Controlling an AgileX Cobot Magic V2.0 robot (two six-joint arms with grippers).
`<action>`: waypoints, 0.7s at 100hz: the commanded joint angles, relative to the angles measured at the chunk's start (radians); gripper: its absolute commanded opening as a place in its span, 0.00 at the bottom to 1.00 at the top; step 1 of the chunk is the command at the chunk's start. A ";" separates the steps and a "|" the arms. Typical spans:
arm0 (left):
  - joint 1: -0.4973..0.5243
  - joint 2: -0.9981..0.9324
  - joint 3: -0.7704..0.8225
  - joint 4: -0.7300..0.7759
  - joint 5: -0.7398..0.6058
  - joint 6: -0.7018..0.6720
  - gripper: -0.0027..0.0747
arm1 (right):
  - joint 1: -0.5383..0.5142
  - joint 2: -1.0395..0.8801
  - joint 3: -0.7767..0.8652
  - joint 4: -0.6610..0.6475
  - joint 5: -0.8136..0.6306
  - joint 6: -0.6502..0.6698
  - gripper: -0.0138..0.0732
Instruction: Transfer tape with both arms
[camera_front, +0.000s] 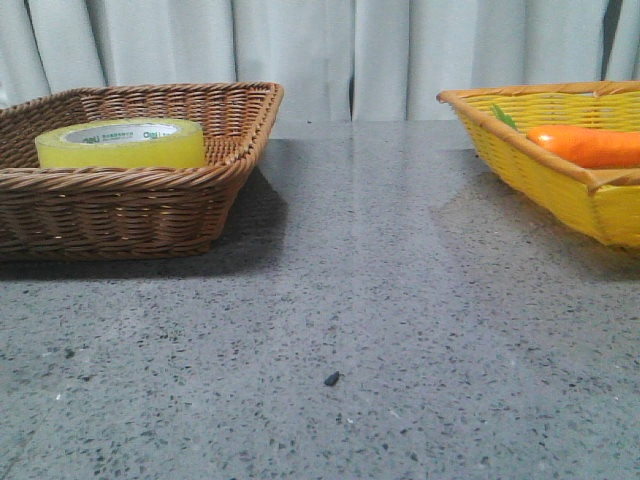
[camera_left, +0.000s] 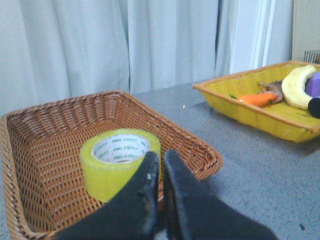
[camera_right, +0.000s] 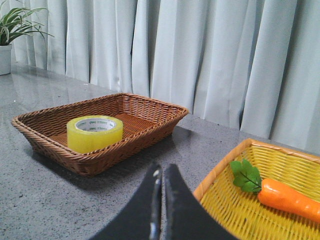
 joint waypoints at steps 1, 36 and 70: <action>0.000 0.004 -0.024 -0.015 -0.076 -0.005 0.01 | 0.000 0.014 -0.022 -0.015 -0.093 -0.007 0.07; 0.000 0.004 -0.021 -0.012 -0.081 -0.005 0.01 | 0.000 0.014 -0.022 -0.015 -0.093 -0.007 0.07; 0.153 -0.104 0.156 0.106 -0.110 -0.047 0.01 | 0.000 0.014 -0.022 -0.015 -0.093 -0.007 0.07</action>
